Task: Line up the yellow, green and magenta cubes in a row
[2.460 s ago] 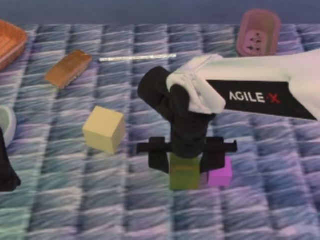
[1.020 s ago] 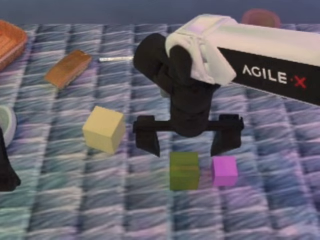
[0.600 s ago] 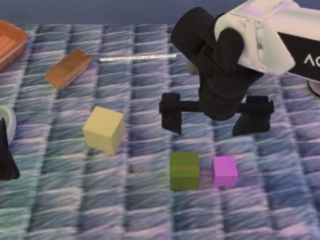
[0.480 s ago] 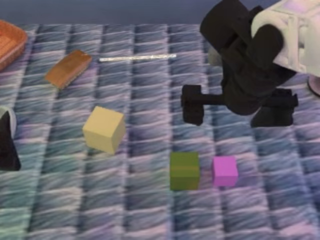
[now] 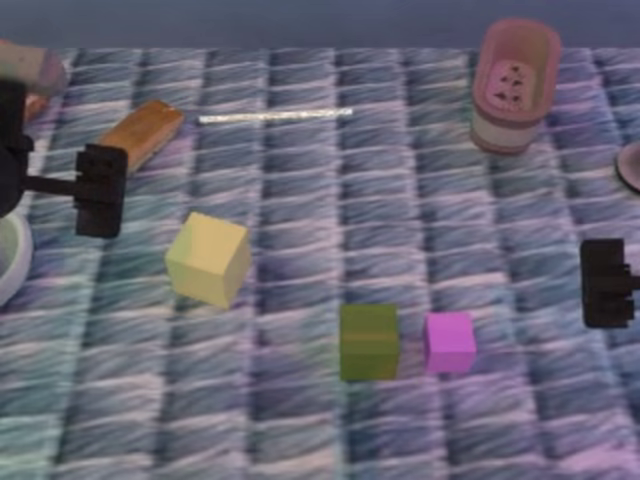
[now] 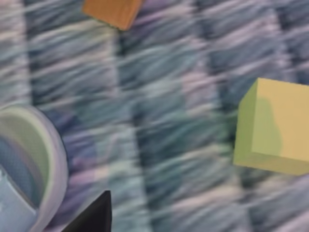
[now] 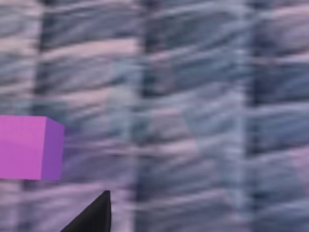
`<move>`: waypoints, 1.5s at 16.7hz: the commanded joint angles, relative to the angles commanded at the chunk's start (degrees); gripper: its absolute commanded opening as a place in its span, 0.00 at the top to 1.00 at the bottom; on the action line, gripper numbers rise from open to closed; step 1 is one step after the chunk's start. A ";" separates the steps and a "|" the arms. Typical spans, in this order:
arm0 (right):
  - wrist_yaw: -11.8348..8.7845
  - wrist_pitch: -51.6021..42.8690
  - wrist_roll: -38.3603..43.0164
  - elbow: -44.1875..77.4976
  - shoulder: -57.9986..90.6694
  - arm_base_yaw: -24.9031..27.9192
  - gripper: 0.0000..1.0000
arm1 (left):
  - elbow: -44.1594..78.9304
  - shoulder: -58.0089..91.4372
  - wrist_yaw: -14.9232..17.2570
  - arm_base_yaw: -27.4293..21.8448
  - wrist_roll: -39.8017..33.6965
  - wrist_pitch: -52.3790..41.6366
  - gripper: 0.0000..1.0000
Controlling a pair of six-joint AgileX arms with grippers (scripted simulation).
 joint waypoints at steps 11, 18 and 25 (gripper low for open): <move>-5.89 31.38 -15.76 -39.83 -55.30 -17.29 0.00 | 40.19 49.76 -0.08 -8.66 -0.64 -26.97 0.00; -7.82 38.23 -16.70 -43.49 -62.65 -19.87 0.00 | 46.11 55.98 -0.01 -9.81 -0.77 -30.24 0.00; -7.82 38.23 -16.70 -43.49 -62.65 -19.87 0.00 | 41.93 58.25 0.01 -9.67 -0.60 -23.78 0.00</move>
